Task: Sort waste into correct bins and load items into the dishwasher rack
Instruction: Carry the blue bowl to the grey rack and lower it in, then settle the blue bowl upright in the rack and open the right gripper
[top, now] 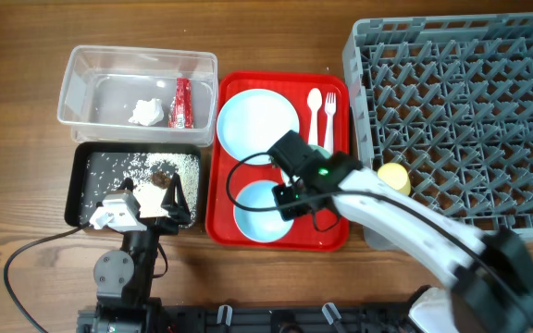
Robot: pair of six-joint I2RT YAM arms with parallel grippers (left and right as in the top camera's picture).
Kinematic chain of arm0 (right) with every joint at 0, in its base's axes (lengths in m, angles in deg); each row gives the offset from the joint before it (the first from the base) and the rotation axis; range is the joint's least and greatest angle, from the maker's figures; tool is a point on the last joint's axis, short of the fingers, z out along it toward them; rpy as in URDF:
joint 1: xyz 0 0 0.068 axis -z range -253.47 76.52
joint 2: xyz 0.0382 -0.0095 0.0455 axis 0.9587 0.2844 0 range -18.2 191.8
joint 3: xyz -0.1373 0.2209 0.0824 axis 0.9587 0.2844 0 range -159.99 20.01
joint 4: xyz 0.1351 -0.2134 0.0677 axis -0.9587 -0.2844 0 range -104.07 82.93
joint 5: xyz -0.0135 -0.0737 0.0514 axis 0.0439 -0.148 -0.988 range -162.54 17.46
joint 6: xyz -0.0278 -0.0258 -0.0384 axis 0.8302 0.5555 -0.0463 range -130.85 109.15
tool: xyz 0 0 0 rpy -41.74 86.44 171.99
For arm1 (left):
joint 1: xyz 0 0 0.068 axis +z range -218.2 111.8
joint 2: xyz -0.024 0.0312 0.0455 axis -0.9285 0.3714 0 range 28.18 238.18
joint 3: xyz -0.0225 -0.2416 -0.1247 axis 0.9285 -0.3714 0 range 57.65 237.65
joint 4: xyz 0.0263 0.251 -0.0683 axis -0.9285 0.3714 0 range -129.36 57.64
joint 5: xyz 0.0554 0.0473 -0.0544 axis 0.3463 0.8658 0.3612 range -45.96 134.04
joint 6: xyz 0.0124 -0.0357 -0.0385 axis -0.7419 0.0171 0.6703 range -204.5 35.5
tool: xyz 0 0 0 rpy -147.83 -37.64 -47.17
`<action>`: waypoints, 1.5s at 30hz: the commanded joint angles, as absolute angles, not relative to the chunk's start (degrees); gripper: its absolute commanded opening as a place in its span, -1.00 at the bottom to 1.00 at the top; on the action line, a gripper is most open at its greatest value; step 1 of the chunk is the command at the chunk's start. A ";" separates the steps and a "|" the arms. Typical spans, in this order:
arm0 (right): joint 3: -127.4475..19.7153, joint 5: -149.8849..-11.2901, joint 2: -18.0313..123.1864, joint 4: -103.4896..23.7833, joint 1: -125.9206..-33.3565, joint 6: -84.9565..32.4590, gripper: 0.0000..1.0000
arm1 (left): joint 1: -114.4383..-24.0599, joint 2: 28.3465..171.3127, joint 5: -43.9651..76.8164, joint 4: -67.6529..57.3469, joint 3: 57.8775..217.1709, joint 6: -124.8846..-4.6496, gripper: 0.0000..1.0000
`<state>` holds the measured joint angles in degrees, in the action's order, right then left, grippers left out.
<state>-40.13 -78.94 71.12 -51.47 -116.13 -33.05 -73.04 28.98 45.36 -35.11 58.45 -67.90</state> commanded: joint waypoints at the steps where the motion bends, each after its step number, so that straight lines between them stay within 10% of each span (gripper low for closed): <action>1: -42.97 -73.08 60.57 -51.05 -114.77 -31.43 -0.91 | -72.74 28.46 44.49 -35.30 57.96 -68.69 1.00; 9: -42.99 -19.18 47.30 -53.07 -101.33 -33.37 -0.91 | -72.74 28.46 44.49 -35.30 57.96 -68.69 1.00; 16: -42.99 -5.06 53.77 -41.81 -90.45 -21.00 -0.91 | -72.74 28.46 44.49 -35.30 57.96 -68.69 1.00; 45: -42.93 -7.99 78.18 -34.79 -77.94 -1.86 -0.91 | -72.74 28.46 44.49 -35.30 57.96 -68.69 1.00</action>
<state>-42.03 -6.68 75.10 -34.03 -76.35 -3.39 -73.04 28.98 45.36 -35.11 58.45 -67.90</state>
